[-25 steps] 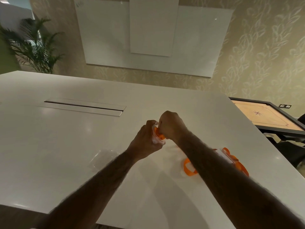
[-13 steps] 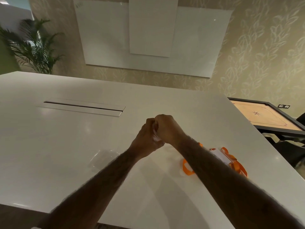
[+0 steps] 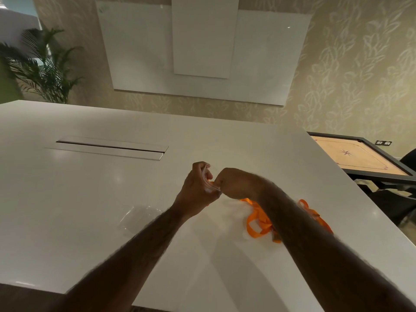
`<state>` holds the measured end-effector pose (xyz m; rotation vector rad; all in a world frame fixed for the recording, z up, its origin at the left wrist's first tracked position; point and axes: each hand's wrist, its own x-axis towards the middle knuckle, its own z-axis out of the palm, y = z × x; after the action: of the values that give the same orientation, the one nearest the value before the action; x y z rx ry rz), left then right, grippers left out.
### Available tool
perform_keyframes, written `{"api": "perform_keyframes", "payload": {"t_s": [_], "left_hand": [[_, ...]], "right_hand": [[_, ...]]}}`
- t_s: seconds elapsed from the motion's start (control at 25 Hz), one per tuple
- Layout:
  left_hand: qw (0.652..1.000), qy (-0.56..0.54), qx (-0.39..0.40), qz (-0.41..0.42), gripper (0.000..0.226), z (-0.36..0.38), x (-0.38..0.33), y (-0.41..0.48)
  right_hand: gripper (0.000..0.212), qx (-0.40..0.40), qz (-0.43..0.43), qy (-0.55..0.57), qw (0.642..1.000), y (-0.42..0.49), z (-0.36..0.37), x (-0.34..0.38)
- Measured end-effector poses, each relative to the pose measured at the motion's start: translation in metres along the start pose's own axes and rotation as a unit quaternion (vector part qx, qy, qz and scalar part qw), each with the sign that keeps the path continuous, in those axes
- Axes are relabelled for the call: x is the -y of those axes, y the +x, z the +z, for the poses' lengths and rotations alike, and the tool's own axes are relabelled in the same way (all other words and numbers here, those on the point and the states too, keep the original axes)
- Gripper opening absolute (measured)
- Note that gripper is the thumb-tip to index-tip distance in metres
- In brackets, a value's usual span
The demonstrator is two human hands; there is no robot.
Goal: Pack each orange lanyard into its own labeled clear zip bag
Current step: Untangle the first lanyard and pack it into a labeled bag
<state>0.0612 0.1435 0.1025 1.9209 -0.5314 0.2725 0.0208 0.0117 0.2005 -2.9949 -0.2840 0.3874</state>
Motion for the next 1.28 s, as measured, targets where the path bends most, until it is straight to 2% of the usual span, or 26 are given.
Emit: {"api": "perform_keyframes", "payload": {"t_s": [0.12, 0.24, 0.28, 0.32, 0.44, 0.52, 0.64, 0.76, 0.84, 0.96, 1.04, 1.16, 1.28], "left_hand": [[1.000, -0.005, -0.003, 0.024, 0.075, 0.001, -0.001, 0.001], [0.999, 0.018, -0.019, 0.029, 0.076, -0.003, 0.002, 0.004], [0.999, 0.028, -0.021, 0.036, 0.077, -0.003, 0.005, 0.004], [0.999, 0.029, -0.023, 0.038, 0.077, -0.003, 0.006, 0.005], [0.999, -0.023, -0.022, 0.012, 0.075, 0.000, 0.003, 0.005], [0.999, -0.036, -0.010, 0.011, 0.077, 0.002, 0.003, 0.007], [1.000, -0.022, -0.004, 0.015, 0.089, 0.000, 0.005, 0.007], [0.996, -0.077, 0.027, -0.022, 0.102, -0.006, 0.006, 0.008], [0.987, -0.150, 0.028, -0.055, 0.087, -0.011, 0.007, 0.009], [0.964, -0.245, 0.032, -0.095, 0.037, -0.022, 0.008, 0.014], [0.958, -0.264, 0.036, -0.101, 0.019, -0.024, 0.008, 0.016], [0.955, -0.279, 0.026, -0.098, 0.025, -0.024, 0.001, 0.015], [0.956, -0.277, 0.036, -0.089, 0.026, -0.023, -0.002, 0.014]], "right_hand": [[0.029, 0.027, -0.022, 0.049, 0.998, -0.007, 0.001, -0.003], [0.032, -0.098, -0.058, 0.145, 0.983, -0.011, -0.013, -0.015], [0.036, -0.115, -0.062, 0.156, 0.979, -0.011, -0.016, -0.019], [0.039, -0.108, -0.066, 0.126, 0.984, -0.012, -0.018, -0.019], [0.034, -0.013, -0.071, -0.020, 0.997, -0.005, -0.009, -0.012], [0.028, 0.026, -0.056, -0.013, 0.998, -0.001, -0.004, -0.009], [0.025, 0.035, -0.041, 0.137, 0.989, -0.002, -0.009, -0.020], [0.015, -0.002, -0.061, 0.290, 0.955, -0.005, -0.009, -0.032], [0.015, -0.038, -0.061, 0.342, 0.937, -0.003, -0.005, -0.038], [0.013, -0.082, -0.047, 0.364, 0.926, 0.001, 0.000, -0.046], [0.006, -0.135, -0.049, 0.393, 0.909, 0.004, 0.004, -0.048], [0.004, -0.228, -0.042, 0.443, 0.866, 0.009, 0.008, -0.049], [0.008, -0.248, -0.024, 0.413, 0.876, 0.013, 0.013, -0.050]]}}
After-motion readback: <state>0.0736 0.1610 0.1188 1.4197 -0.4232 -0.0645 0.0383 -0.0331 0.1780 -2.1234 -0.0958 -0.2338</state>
